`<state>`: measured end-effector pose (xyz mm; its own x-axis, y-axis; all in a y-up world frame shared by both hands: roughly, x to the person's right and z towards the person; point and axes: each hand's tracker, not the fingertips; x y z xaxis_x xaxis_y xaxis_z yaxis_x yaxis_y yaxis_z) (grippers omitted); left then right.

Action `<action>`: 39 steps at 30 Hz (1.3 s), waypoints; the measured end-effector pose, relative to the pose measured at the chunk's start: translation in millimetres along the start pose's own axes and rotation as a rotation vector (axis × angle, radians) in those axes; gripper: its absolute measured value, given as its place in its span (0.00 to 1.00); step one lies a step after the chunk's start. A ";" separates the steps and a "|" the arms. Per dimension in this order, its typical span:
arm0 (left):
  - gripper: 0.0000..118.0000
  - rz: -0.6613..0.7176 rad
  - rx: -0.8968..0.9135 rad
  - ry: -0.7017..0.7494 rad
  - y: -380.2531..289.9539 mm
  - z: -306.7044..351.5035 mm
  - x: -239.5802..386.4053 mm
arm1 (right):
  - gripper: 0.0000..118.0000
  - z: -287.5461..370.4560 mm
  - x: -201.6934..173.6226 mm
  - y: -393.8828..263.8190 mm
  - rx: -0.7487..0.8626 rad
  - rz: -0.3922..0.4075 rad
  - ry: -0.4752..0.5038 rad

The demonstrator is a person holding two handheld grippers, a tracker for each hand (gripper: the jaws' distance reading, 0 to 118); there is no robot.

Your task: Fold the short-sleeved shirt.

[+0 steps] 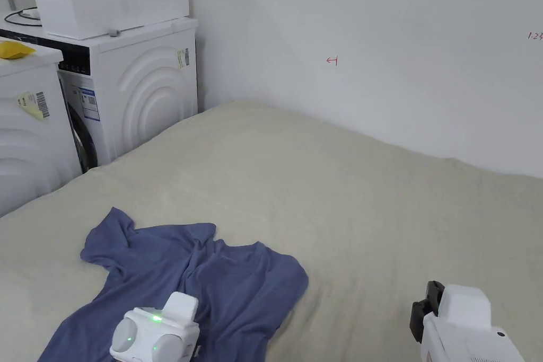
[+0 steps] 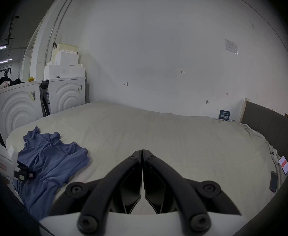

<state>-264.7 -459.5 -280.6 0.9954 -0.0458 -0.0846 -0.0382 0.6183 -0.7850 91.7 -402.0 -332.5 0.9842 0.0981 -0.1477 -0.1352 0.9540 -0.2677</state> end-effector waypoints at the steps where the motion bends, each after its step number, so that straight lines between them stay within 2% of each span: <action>1: 0.00 0.070 0.029 -0.056 0.2 8.0 -7.1 | 0.01 1.5 2.1 0.1 0.003 -0.001 -0.003; 3: 0.00 0.187 0.083 -0.138 6.8 10.6 -20.8 | 0.01 2.9 5.9 0.3 0.007 0.000 -0.008; 10: 0.00 0.300 0.301 -0.228 28.6 56.4 -43.0 | 0.01 7.9 24.8 1.8 0.017 -0.013 -0.038; 11: 0.00 0.321 0.318 -0.239 30.2 24.2 -54.1 | 0.01 8.8 28.1 2.3 0.019 -0.014 -0.046; 18: 0.00 0.245 0.456 -0.287 76.6 29.9 -32.4 | 0.01 23.4 67.2 12.4 0.050 -0.038 -0.120; 25: 0.00 0.102 0.533 -0.414 124.0 55.3 57.6 | 0.01 45.7 118.8 26.3 0.084 -0.043 -0.221; 39: 0.00 -0.147 0.471 -0.685 171.8 46.4 285.6 | 0.01 102.2 216.0 32.9 0.125 -0.060 -0.424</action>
<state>17.1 -329.9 -411.1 0.8268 0.2404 0.5085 -0.0145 0.9129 -0.4079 311.5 -320.5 -275.9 0.9533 0.1239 0.2754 -0.0871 0.9860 -0.1424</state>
